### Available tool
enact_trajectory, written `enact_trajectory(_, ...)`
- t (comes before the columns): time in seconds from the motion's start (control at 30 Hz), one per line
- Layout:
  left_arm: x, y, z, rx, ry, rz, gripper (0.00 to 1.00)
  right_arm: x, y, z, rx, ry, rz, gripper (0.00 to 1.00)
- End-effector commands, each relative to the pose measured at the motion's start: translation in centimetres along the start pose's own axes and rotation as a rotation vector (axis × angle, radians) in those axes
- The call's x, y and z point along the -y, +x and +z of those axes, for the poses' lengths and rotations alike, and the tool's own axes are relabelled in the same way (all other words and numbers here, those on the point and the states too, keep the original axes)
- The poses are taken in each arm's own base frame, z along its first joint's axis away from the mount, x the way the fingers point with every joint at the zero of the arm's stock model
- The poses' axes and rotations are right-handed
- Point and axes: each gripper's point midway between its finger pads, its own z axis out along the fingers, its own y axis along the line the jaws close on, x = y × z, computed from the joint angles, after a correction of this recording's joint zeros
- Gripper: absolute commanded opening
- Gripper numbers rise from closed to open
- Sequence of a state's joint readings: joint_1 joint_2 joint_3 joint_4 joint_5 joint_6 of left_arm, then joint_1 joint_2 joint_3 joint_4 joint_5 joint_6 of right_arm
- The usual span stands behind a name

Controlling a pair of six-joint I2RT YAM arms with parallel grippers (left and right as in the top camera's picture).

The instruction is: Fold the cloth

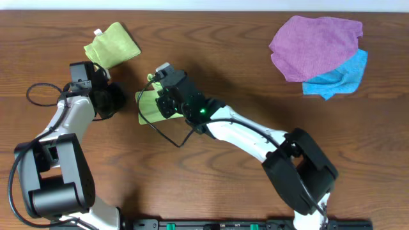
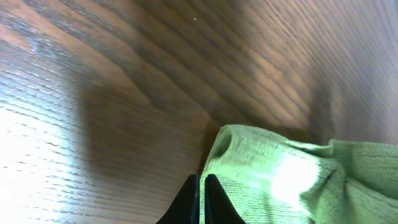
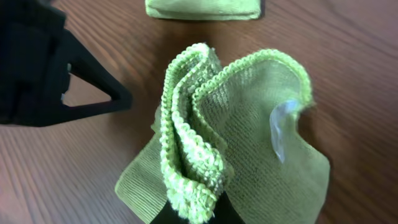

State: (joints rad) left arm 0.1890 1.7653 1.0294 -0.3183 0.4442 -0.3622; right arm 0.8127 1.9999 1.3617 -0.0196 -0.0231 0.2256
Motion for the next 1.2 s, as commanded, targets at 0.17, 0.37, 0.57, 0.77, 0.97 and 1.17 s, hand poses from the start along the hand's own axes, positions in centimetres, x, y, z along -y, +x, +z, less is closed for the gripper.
enact_trajectory(0.17,0.2,-1.4,-1.0,0.049,-0.020,0.031,0.06,-1.6,1.5,1.7,-0.039,-0.025,-0.041,0.01)
enact_trajectory(0.37,0.2,-1.4,-1.0,0.049,-0.021,0.037,0.06,-3.2,2.6,2.7,-0.057,-0.048,-0.076,0.01)
enact_trajectory(0.57,0.2,-1.4,-1.0,0.049,-0.021,0.037,0.06,-4.3,3.4,3.7,-0.071,-0.062,-0.093,0.01)
enact_trajectory(0.77,0.2,-1.4,-1.0,0.049,-0.021,0.037,0.06,-5.2,3.9,4.0,-0.079,-0.072,-0.105,0.01)
enact_trajectory(0.97,0.2,-1.4,-1.0,0.048,-0.020,0.037,0.06,-5.6,4.1,3.9,-0.082,-0.079,-0.135,0.15)
enact_trajectory(1.17,-0.1,-1.6,-1.1,0.054,-0.023,0.027,0.06,-6.2,4.9,3.8,-0.108,-0.087,-0.143,0.49)
